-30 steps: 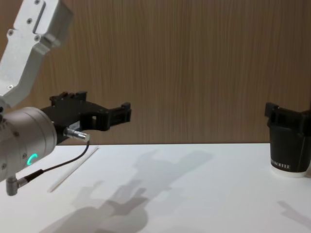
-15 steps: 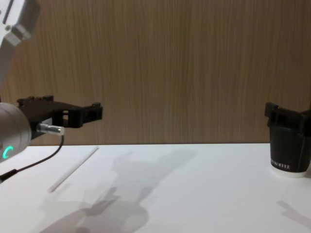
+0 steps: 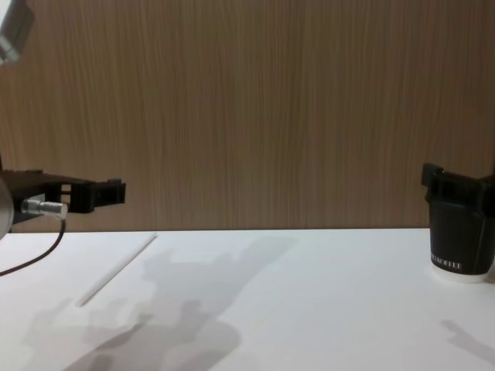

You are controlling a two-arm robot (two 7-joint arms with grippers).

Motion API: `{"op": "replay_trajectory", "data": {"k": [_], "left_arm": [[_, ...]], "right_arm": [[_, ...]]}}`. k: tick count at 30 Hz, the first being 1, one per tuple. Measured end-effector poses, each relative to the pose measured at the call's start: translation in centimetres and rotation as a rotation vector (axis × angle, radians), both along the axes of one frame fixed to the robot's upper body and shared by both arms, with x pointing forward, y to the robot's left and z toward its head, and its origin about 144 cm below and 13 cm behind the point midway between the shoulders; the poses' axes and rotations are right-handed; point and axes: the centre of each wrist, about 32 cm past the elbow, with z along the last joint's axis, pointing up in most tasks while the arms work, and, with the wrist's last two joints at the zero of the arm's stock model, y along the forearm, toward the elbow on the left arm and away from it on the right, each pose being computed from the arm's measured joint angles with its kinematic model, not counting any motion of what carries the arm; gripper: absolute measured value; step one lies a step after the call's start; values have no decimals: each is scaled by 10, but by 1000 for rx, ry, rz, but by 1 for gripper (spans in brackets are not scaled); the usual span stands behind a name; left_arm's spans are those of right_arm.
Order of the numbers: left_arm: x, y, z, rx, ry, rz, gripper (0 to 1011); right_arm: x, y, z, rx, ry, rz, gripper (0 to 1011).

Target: Pick up the straw with one hand, pass it to the other hand, and insert it into the cup.

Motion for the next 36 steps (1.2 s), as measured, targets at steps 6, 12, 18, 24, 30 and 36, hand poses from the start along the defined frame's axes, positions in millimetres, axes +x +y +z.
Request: {"op": "replay_trajectory", "data": {"k": [6,12,18,24,30,36], "left_arm": [[-1,1,2,0,39,16,1000],[0,1,3,-14,67,24,1000],[1,0,2,-43,98,33,1000],[3,1,-3,-66,128,36,1000],[5,2,-9,-70,148,26,1000],[8,3,-14,-68,158,18,1000]], "right_arm": [[0,0,0,0,0,0,1001],[0,0,0,0,0,0,1001],[0,0,0,0,0,0,1001],[0,0,0,0,0,0,1001],[0,0,0,0,0,0,1001],[0,0,0,0,0,0,1001]]}}
